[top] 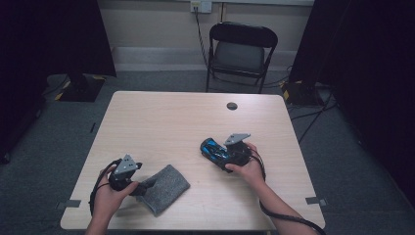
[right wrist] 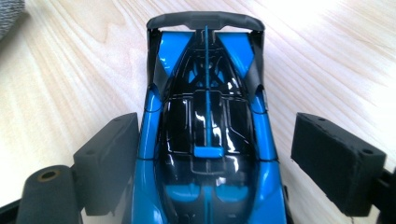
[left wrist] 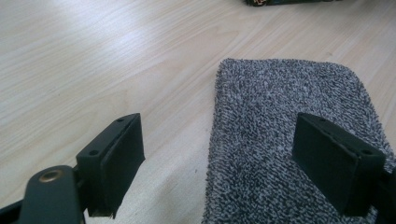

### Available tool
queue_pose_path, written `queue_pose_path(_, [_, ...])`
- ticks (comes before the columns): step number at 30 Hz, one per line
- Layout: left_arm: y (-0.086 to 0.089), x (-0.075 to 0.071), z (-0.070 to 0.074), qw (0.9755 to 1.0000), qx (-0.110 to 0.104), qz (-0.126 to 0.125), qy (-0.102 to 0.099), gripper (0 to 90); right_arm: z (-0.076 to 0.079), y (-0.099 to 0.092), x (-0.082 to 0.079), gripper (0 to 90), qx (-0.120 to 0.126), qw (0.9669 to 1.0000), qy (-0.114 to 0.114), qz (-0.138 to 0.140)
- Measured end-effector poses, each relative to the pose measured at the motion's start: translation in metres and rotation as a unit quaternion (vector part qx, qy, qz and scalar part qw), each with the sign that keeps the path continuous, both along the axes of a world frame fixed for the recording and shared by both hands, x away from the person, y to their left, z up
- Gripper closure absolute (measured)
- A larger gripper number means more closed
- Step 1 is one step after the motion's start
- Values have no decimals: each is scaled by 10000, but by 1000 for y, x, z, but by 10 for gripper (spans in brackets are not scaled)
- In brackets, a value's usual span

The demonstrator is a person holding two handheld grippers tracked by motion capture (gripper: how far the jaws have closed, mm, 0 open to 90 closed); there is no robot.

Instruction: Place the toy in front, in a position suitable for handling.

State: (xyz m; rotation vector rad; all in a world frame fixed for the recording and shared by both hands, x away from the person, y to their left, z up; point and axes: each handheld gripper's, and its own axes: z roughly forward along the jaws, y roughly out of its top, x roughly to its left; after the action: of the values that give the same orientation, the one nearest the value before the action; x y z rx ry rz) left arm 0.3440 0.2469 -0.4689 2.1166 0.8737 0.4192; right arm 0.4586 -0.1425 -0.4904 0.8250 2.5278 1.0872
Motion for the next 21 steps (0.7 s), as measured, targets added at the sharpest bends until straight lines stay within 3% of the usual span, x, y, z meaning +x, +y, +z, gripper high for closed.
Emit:
queue_pose_path(7, [-4, -1, 1, 10000, 11, -29, 12, 164, 6, -15, -11, 142, 160, 9998, 55, -84])
queue_pose_path(11, [-5, -2, 1, 10000, 24, -54, 3, 164, 9, -24, -21, 142, 87, 9998, 104, -135])
queue_pose_path(17, [-11, -2, 0, 9999, 73, -94, 38, 163, -3, -55, -46, 142, 26, 9994, 161, -313])
queue_pose_path(21, [-13, -2, 1, 9999, 99, -106, 19, 164, -6, -59, -45, 138, 175, 9984, 346, -423])
